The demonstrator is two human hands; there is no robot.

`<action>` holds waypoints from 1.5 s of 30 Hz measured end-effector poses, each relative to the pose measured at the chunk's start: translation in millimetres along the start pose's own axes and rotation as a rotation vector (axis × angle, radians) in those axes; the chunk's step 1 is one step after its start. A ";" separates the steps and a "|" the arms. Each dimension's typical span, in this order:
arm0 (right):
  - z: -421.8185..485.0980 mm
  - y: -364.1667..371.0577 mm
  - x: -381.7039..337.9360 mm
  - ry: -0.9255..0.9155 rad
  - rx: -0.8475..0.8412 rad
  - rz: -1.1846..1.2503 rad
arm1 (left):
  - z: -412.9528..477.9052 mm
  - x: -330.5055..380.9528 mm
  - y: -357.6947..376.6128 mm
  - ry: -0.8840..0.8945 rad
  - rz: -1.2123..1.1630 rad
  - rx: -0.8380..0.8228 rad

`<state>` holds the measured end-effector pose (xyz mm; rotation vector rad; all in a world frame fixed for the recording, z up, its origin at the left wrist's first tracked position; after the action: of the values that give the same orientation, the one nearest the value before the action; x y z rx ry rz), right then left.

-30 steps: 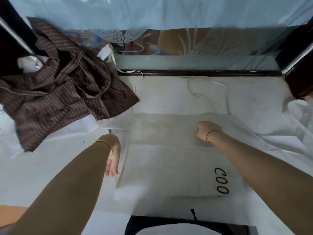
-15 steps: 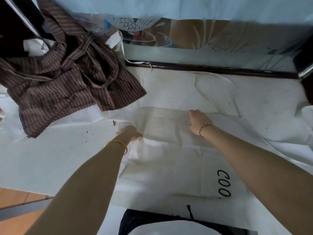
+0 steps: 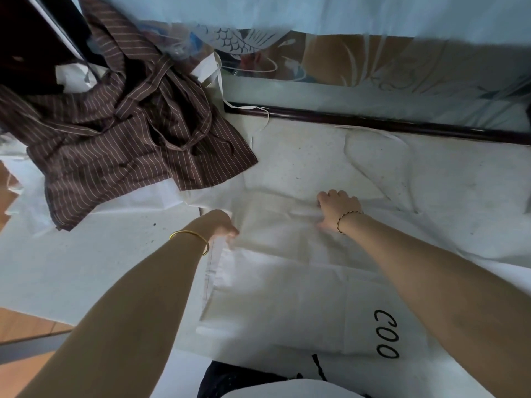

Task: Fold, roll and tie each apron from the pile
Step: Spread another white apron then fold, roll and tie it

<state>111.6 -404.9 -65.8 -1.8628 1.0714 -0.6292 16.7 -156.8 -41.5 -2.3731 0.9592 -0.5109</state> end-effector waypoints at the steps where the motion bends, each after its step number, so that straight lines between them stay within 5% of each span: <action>1: -0.5 0.0 2.0 0.000 -0.005 0.008 | 0.0 1.6 0.9 0.001 0.035 0.010; 7: -11.2 1.8 35.3 0.112 -0.172 0.050 | -1.0 39.9 0.7 0.183 0.030 0.043; 12: -30.0 -2.7 86.0 0.409 0.045 -0.037 | 1.8 103.0 13.2 0.369 -0.123 0.101; 16: -26.7 -5.0 97.2 0.295 0.190 0.008 | 18.5 109.8 14.1 0.254 0.011 0.279; 24: -1.3 -3.9 75.5 0.145 0.081 0.124 | 28.3 90.8 -4.7 0.219 0.191 0.187; 30: 12.2 -5.6 73.5 0.088 0.038 0.084 | 41.9 79.7 -6.7 0.198 0.009 0.062; 34: 15.5 -4.6 74.9 0.013 0.022 0.188 | 43.9 79.0 -4.3 0.232 -0.065 0.237; 41: 13.6 -10.3 84.7 0.137 -0.014 0.528 | 45.9 82.5 -8.9 0.329 -0.112 0.289; 45: 20.0 -15.3 86.9 0.166 -0.100 0.368 | 47.2 83.7 -10.2 0.288 -0.046 0.270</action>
<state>176.7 -467.6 -62.0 -1.6566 1.5345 -0.5269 103.1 -195.5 -60.6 -2.1188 0.8926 -0.9568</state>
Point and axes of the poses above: each hand's wrist, its own z-axis towards the middle knuckle, its own y-axis out of the palm, x = y × z, the point moved 1 cm from there along z, towards the middle knuckle, and after that the axes turned 5 degrees about -y, right-handed, at the moved point
